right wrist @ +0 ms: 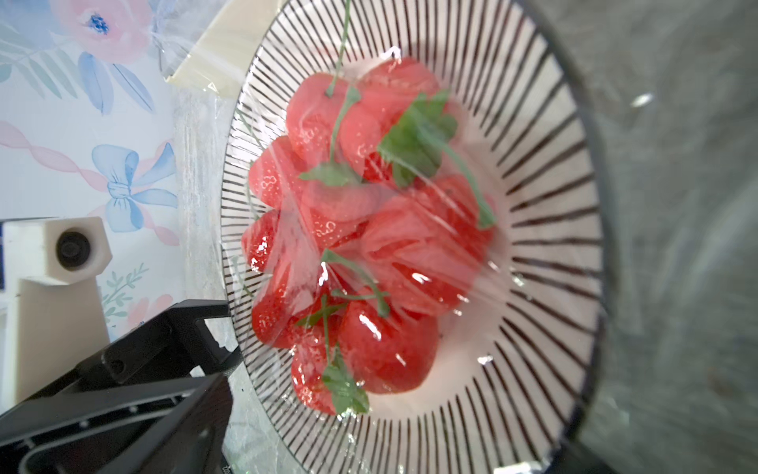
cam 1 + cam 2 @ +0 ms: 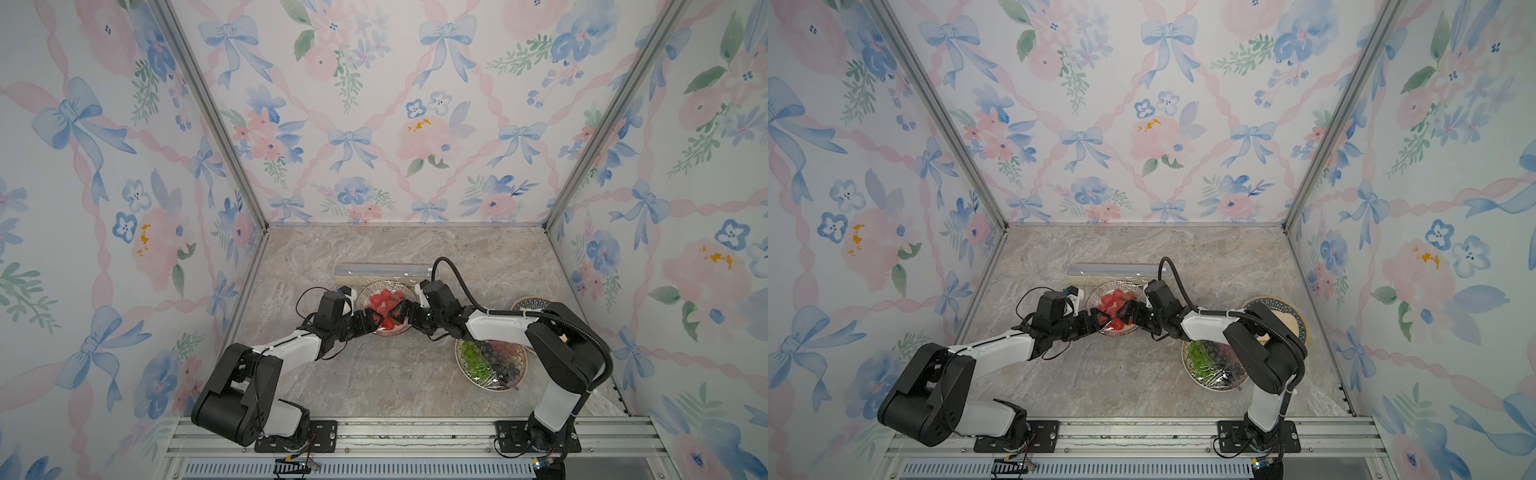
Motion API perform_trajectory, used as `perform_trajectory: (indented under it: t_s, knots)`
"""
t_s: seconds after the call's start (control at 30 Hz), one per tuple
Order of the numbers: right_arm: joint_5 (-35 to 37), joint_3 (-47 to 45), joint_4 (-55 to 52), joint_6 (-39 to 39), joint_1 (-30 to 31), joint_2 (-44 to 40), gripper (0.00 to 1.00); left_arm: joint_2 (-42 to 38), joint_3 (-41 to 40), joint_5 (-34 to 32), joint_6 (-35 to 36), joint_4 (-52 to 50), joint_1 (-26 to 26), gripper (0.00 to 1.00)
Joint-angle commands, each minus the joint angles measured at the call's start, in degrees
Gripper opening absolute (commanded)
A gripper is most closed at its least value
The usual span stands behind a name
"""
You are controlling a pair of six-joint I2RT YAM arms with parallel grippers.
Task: Wrap the plate with plastic wrap
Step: Cover the plate with plastic wrap.
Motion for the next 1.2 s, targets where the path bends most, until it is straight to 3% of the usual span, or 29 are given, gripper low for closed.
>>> perform_trajectory:
  t_s: [0.0, 0.27, 0.47, 0.67, 0.93, 1.17]
  knots:
    - [2.18, 1.29, -8.45, -6.14, -1.17, -3.88, 0.97, -3.51, -0.93, -1.59, 3.72, 1.79, 1.27, 0.86]
    - [1.63, 2.77, -15.46, -10.61, -4.65, -2.84, 0.97, -0.68, 0.79, -2.0, 8.39, -1.72, 5.57, 0.88]
    - [-0.09, 7.66, -12.93, -10.19, -4.59, 1.47, 0.97, 5.31, 5.34, 1.94, 9.75, -1.7, 5.17, 0.87]
    - [-2.67, 10.86, -12.04, -9.62, -2.94, 2.81, 0.97, 4.18, 7.83, 4.29, 10.02, -1.66, 2.89, 0.87]
    - [-1.81, 7.95, -14.85, -9.19, 0.83, -1.87, 0.97, -1.26, 2.93, 4.58, 6.26, -1.97, 0.93, 0.87]
    - [-0.12, 5.99, -15.11, -8.45, 1.87, -1.93, 0.97, -1.87, -0.61, 0.36, 7.33, -2.94, 1.27, 0.87]
